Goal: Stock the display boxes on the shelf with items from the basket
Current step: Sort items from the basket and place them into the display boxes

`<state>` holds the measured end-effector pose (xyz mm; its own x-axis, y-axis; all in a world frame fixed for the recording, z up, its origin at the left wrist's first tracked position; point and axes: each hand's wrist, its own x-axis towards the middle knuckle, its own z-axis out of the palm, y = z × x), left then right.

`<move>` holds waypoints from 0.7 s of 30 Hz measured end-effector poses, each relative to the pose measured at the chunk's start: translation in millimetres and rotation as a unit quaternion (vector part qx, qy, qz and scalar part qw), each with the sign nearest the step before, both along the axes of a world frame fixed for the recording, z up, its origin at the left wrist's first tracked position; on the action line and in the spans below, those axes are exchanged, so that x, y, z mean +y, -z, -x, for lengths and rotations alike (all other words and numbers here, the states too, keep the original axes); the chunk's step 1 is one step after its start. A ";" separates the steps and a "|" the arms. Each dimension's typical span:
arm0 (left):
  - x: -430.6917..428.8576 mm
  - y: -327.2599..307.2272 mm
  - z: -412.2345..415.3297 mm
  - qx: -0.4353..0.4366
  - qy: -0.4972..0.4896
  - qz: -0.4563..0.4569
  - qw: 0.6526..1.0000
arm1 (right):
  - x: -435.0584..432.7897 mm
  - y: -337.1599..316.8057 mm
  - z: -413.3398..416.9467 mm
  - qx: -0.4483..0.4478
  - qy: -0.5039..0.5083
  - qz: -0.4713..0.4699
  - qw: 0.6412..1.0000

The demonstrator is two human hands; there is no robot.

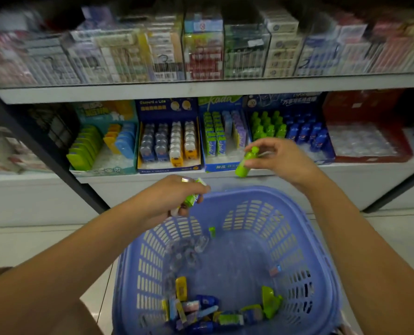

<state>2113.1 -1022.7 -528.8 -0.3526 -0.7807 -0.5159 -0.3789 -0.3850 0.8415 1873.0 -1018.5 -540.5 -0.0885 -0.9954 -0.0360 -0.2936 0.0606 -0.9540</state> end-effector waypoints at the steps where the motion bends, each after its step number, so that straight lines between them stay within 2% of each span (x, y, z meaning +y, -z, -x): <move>1: -0.1 -4.2 0.4 0.020 -0.007 -0.018 1.000 | -4.6 -4.2 9.2 0.029 0.040 0.021 0.999; 4: 0.3 -9.7 5.5 0.101 -0.025 -0.087 0.991 | -18.8 -8.7 41.9 0.106 0.140 0.069 0.982; 7: 0.9 -7.7 16.3 0.141 -0.036 -0.111 0.983 | -33.5 -2.8 65.3 0.190 0.172 0.090 0.962; 13: -2.1 2.2 33.1 0.136 -0.031 -0.105 0.985 | -57.3 24.6 74.9 0.221 0.164 0.068 0.959; 18: -15.8 11.1 36.0 0.187 -0.059 -0.137 0.971 | -69.5 37.9 74.6 0.191 0.156 0.040 0.968; 21: -22.1 16.4 33.9 0.214 -0.066 -0.162 0.961 | -74.8 38.8 75.5 0.210 0.144 0.018 0.967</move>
